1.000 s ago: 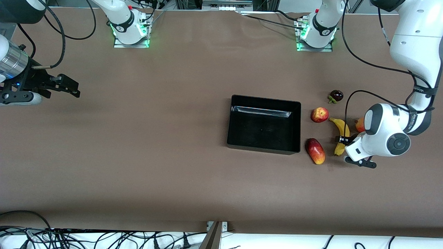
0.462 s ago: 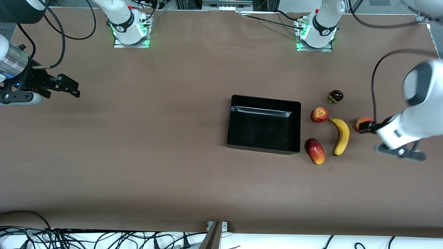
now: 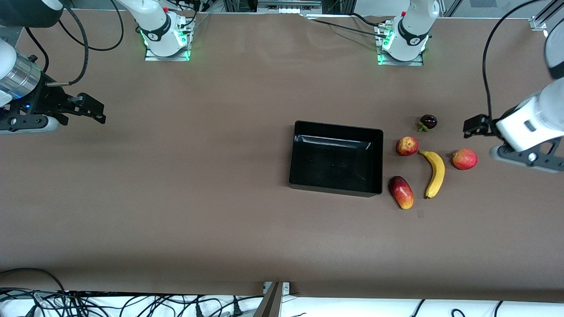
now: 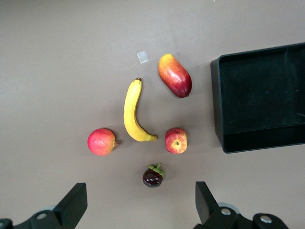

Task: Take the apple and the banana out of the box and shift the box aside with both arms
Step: 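Release the banana on the table and raise the left gripper away, then reach the right gripper to the rim of the empty black tray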

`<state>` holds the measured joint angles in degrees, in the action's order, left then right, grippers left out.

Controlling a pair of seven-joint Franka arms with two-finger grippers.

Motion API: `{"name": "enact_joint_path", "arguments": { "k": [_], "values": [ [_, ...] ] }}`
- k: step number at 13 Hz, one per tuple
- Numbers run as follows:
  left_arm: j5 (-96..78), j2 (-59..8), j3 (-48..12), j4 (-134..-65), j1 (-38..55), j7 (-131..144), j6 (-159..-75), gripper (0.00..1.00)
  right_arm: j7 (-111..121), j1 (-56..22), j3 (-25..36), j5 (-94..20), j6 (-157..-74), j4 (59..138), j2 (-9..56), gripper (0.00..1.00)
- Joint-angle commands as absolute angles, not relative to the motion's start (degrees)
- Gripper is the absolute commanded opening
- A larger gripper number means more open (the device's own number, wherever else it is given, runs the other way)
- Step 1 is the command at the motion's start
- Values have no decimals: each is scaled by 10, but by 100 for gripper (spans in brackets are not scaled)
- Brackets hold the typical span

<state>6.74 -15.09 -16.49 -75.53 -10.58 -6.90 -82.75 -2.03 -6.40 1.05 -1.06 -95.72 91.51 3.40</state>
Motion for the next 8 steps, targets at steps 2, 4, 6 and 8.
{"name": "enact_joint_path", "arguments": {
  "k": [2, 4, 6, 8],
  "values": [
    [7, -12, -20, -895, -21, -68, -896, 100, -25, -86, 7, -15, -972, 904, 47, 100],
    [64, 44, -18, -967, 6, -45, -943, 100, -12, -106, 7, -12, -964, 904, 46, 100],
    [64, 44, -15, -966, 11, -47, -943, 100, -2, -114, -14, -11, -934, 903, 34, 100],
    [55, 40, -17, -962, 9, -47, -940, 100, -11, -120, -61, -11, -907, 904, 46, 100]
  ]
}}
